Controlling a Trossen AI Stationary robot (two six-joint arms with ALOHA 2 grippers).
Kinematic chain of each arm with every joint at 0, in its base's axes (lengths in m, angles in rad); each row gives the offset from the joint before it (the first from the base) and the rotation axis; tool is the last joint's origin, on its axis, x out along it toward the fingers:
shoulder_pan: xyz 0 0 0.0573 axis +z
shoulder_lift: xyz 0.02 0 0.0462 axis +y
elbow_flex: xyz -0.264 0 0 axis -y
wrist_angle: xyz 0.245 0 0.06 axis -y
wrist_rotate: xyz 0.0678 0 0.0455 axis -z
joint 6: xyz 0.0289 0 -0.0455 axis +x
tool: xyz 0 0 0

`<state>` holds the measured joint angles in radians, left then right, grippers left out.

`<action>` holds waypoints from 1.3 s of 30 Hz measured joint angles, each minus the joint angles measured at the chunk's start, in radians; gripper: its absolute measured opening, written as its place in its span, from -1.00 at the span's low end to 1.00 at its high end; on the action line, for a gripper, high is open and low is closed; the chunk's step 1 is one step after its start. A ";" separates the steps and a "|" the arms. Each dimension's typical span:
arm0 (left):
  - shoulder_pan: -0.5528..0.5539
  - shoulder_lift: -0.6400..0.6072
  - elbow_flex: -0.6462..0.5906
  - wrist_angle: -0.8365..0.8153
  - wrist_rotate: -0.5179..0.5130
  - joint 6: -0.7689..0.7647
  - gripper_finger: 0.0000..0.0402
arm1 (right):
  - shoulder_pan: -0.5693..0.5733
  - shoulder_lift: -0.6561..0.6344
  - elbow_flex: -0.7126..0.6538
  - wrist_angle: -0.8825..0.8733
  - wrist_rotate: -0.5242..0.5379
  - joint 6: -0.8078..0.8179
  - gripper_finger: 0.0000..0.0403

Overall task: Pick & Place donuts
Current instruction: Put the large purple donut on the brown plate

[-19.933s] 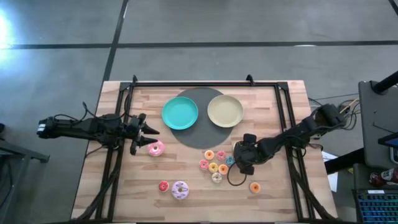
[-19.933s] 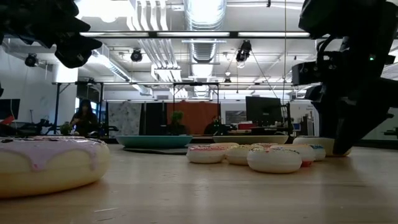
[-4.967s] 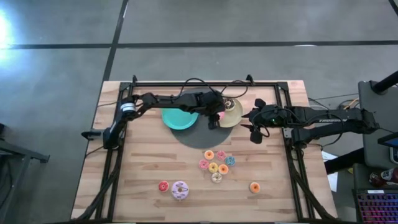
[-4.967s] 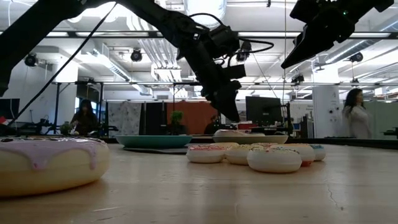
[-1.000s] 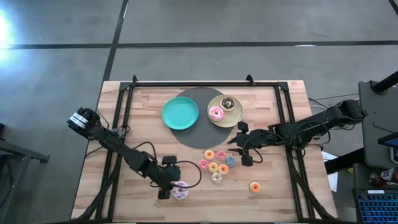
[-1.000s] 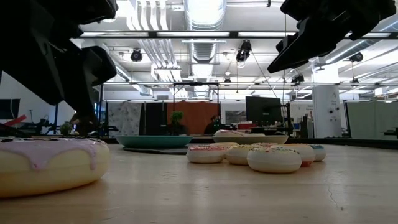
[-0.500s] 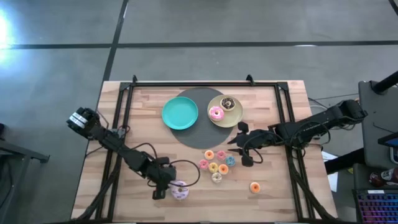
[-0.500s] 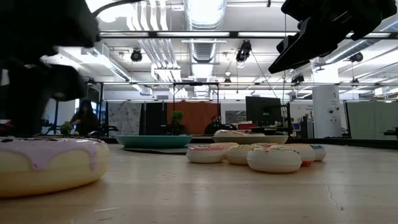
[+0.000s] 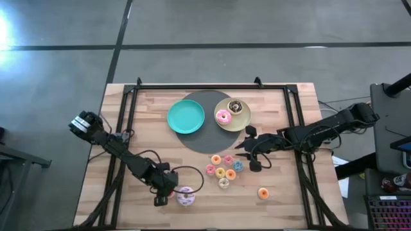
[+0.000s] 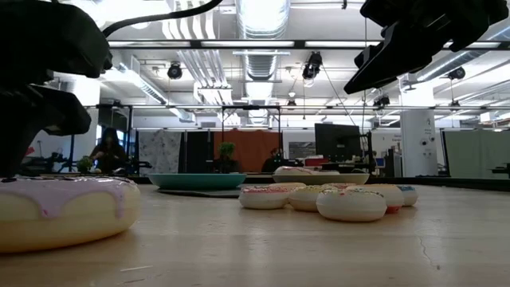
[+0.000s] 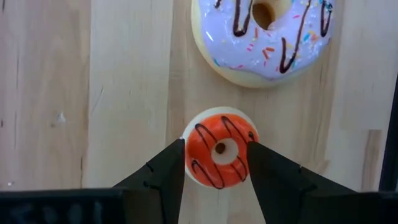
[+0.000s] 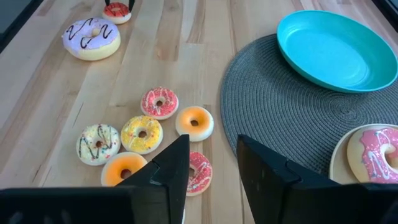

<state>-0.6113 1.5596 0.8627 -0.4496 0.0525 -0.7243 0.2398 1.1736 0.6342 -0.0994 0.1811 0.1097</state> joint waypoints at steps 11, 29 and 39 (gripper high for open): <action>0.014 -0.034 0.000 0.141 -0.047 0.105 -0.27 | 0.000 0.000 0.000 0.001 0.000 0.000 -0.39; 0.100 0.050 -0.001 0.281 -0.040 0.248 -0.27 | 0.000 0.000 0.000 0.001 0.000 0.003 -0.39; 0.108 0.088 -0.001 0.364 0.017 0.261 -0.27 | 0.000 0.000 0.000 0.001 0.000 -0.004 -0.39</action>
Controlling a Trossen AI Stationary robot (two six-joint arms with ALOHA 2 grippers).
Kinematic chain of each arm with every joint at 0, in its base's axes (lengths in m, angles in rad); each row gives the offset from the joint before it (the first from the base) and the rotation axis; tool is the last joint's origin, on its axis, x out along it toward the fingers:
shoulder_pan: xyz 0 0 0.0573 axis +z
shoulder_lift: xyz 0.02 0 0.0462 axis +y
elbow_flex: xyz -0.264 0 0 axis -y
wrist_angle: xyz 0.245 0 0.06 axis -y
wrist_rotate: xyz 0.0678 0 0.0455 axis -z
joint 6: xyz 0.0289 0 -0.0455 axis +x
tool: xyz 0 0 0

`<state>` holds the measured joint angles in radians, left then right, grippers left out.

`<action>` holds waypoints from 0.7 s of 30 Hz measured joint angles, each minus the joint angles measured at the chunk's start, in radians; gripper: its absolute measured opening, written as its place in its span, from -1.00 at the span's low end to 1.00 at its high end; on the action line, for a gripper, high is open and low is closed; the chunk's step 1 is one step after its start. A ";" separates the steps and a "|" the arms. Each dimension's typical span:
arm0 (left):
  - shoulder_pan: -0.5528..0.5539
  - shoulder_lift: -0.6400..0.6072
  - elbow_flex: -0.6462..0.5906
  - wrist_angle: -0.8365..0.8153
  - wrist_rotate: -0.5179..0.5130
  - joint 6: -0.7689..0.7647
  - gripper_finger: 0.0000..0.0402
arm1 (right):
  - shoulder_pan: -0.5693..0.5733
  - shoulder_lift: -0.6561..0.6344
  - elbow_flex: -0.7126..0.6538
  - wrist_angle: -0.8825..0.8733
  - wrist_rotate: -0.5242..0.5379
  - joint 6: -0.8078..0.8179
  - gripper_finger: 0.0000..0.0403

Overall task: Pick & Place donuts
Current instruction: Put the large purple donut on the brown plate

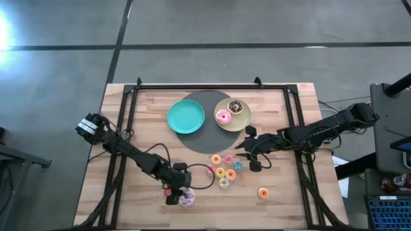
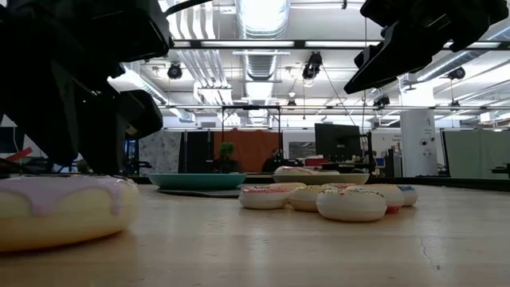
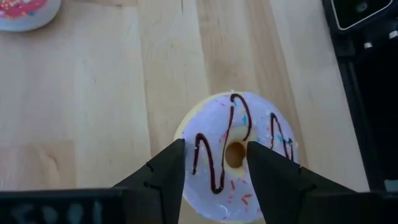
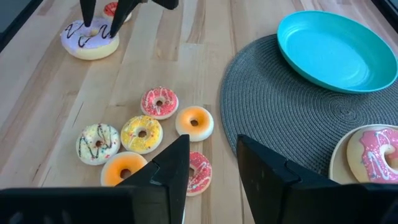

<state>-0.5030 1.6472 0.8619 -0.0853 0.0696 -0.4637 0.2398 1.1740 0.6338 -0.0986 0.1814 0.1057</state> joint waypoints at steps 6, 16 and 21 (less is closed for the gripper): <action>0.000 0.012 0.000 0.006 0.000 0.018 -0.27 | 0.000 0.000 0.000 0.000 0.000 0.004 -0.39; 0.000 0.013 0.000 0.000 0.000 0.034 -0.27 | 0.000 0.000 0.000 -0.001 0.000 0.005 -0.39; 0.000 0.010 0.000 -0.004 0.000 0.035 -0.27 | 0.000 0.000 0.000 -0.001 0.000 0.007 -0.39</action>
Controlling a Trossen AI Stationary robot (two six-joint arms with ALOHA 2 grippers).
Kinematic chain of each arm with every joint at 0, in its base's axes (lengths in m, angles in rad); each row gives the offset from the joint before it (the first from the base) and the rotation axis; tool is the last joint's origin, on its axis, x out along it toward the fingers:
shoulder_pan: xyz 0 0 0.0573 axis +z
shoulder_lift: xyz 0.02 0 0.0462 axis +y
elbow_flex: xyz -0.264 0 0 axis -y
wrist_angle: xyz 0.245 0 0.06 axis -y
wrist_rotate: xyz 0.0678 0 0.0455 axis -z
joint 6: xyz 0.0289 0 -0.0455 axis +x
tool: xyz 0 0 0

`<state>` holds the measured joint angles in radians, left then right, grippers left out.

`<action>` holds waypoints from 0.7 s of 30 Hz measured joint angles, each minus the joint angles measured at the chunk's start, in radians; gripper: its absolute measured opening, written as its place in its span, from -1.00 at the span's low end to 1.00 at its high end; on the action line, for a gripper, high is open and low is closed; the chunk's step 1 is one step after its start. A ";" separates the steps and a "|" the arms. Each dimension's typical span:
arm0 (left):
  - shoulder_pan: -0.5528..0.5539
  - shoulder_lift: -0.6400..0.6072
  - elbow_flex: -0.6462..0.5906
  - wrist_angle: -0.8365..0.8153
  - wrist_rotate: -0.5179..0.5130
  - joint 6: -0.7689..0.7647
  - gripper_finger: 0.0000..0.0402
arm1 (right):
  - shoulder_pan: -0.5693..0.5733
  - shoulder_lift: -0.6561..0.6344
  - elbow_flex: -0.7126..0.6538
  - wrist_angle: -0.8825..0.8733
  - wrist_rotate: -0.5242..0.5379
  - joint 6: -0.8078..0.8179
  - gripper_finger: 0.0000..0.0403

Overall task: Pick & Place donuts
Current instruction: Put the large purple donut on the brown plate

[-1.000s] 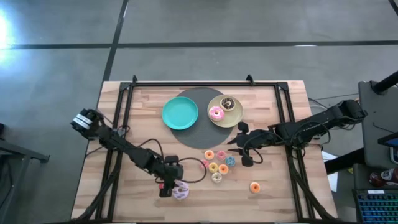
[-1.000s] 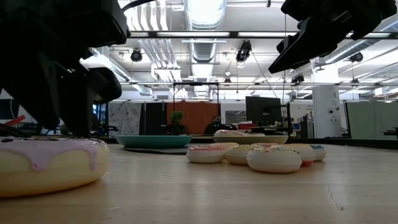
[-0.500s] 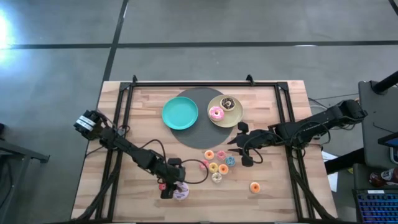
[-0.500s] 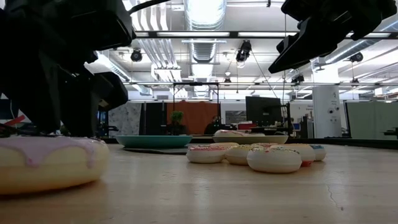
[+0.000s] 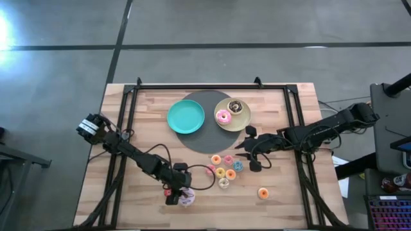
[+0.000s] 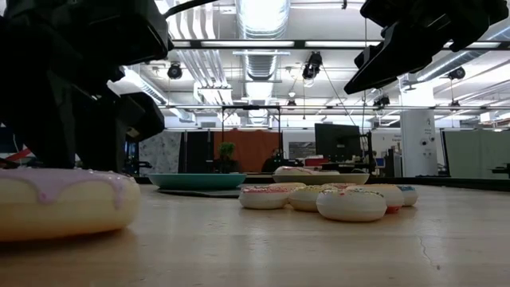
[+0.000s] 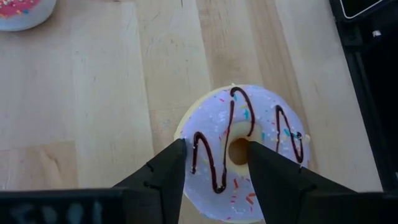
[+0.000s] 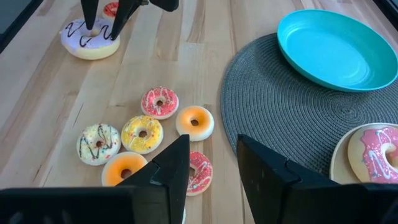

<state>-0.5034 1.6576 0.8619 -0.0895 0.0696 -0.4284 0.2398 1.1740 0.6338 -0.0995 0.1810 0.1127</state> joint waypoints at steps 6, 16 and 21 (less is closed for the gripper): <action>0.000 -0.006 0.000 -0.005 0.000 0.008 -0.27 | 0.000 0.000 0.000 0.000 0.000 0.000 -0.39; 0.005 -0.006 0.000 -0.024 -0.005 0.008 -0.05 | 0.000 0.000 0.000 0.000 0.000 0.000 -0.39; 0.005 -0.006 0.004 -0.029 -0.005 0.007 0.13 | 0.000 0.000 0.000 0.000 0.000 0.000 -0.39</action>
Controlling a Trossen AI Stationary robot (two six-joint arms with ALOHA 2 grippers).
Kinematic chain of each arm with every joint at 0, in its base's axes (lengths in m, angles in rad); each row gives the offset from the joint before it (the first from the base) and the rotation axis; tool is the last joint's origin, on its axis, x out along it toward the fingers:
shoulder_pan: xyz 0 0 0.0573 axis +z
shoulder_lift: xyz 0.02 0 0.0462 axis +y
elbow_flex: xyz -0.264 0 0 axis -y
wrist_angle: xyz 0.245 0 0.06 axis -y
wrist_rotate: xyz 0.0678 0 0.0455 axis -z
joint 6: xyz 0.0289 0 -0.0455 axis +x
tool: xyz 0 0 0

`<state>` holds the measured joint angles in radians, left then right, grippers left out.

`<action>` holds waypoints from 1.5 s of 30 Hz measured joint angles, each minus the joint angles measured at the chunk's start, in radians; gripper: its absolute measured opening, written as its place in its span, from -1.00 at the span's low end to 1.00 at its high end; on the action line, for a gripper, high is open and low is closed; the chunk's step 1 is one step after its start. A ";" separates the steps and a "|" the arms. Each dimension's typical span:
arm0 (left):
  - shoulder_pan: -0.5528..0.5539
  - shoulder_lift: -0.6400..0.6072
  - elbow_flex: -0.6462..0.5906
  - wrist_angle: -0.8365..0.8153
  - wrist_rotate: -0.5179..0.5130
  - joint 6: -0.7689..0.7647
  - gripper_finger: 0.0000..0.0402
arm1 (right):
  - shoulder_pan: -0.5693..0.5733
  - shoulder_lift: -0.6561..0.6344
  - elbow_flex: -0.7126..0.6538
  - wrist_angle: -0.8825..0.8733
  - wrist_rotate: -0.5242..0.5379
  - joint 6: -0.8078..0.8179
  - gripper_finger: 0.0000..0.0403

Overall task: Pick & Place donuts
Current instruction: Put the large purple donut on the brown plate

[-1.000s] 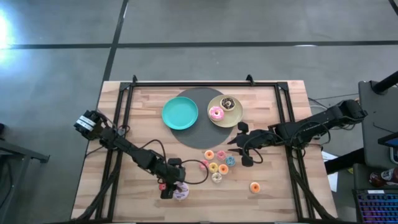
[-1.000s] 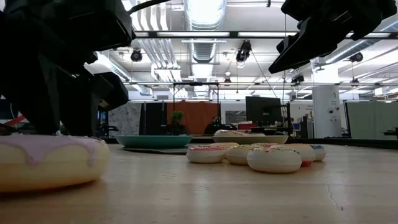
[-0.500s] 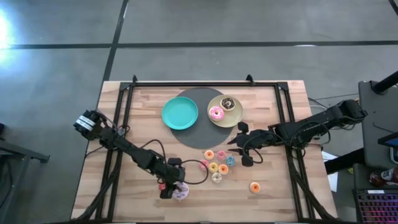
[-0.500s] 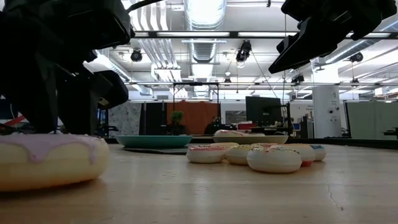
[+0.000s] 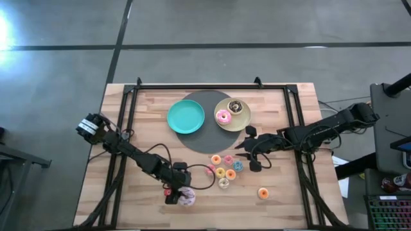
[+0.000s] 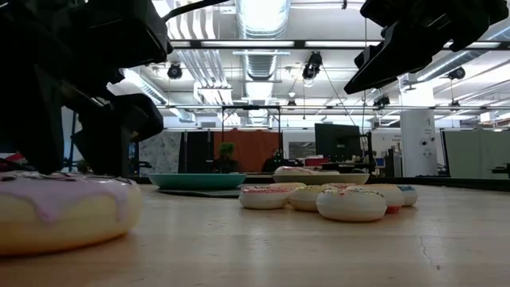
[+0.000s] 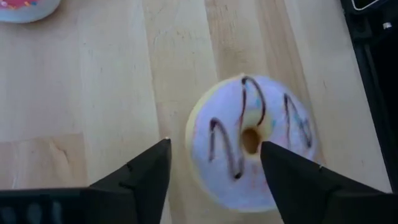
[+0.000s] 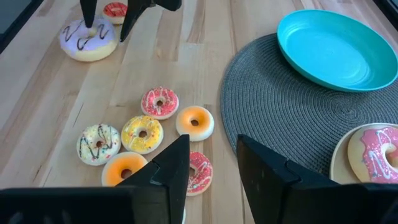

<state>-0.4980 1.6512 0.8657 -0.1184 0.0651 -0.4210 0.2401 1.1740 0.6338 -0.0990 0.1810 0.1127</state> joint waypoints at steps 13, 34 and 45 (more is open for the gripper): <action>0.000 0.003 0.029 -0.013 0.024 0.028 0.17 | 0.000 0.000 0.000 0.000 0.000 0.006 -0.39; 0.000 0.046 0.028 0.011 0.026 0.045 0.17 | 0.000 0.000 0.000 -0.001 0.000 0.007 -0.39; 0.004 0.067 0.028 0.014 0.004 0.052 0.17 | 0.000 0.000 0.000 -0.001 0.000 0.002 -0.39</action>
<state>-0.4943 1.7180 0.8936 -0.1046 0.0689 -0.3687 0.2401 1.1740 0.6338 -0.1001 0.1810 0.1149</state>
